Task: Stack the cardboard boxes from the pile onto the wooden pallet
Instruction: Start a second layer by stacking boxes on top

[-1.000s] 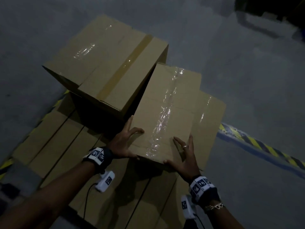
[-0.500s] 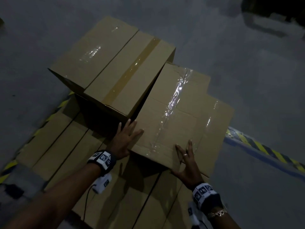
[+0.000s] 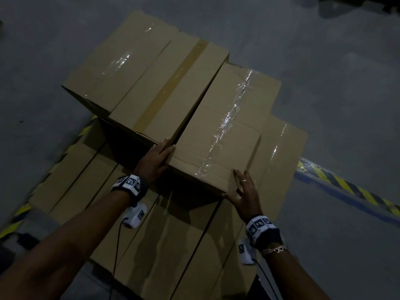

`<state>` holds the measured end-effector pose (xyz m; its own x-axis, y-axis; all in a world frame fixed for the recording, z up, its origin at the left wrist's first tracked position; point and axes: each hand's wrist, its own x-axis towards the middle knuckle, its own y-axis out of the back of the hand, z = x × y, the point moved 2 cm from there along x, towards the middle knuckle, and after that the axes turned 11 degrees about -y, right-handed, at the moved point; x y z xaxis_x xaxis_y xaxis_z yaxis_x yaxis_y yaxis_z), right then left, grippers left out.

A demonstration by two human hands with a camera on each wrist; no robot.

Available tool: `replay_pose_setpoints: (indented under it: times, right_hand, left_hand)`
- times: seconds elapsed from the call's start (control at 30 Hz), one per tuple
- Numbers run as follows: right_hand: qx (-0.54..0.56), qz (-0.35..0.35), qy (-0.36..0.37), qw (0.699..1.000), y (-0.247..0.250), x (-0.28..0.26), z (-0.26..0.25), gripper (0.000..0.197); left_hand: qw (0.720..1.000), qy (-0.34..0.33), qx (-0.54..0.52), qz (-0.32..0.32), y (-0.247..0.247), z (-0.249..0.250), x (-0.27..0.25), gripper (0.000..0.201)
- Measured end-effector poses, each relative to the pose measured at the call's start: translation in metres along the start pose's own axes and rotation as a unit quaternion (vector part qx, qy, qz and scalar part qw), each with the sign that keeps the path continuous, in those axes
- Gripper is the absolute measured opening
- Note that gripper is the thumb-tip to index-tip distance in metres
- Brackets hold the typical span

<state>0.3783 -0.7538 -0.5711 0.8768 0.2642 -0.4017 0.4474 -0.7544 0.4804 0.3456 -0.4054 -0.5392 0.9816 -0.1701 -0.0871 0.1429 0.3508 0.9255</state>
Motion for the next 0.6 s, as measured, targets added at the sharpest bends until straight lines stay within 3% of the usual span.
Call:
replay_pose_setpoints:
  times: [0.27,0.6]
  right_hand:
    - [-0.006,0.003,-0.008,1.0,0.003,0.015,-0.002,0.092]
    - [-0.008,-0.017,-0.014,1.0,-0.004,0.021,-0.005,0.089]
  left_hand:
    - [1.0,-0.003,-0.003,0.031,0.002,-0.002,0.01,0.066]
    - [0.995,0.033,-0.015,0.093,0.0,0.0,0.012,0.06]
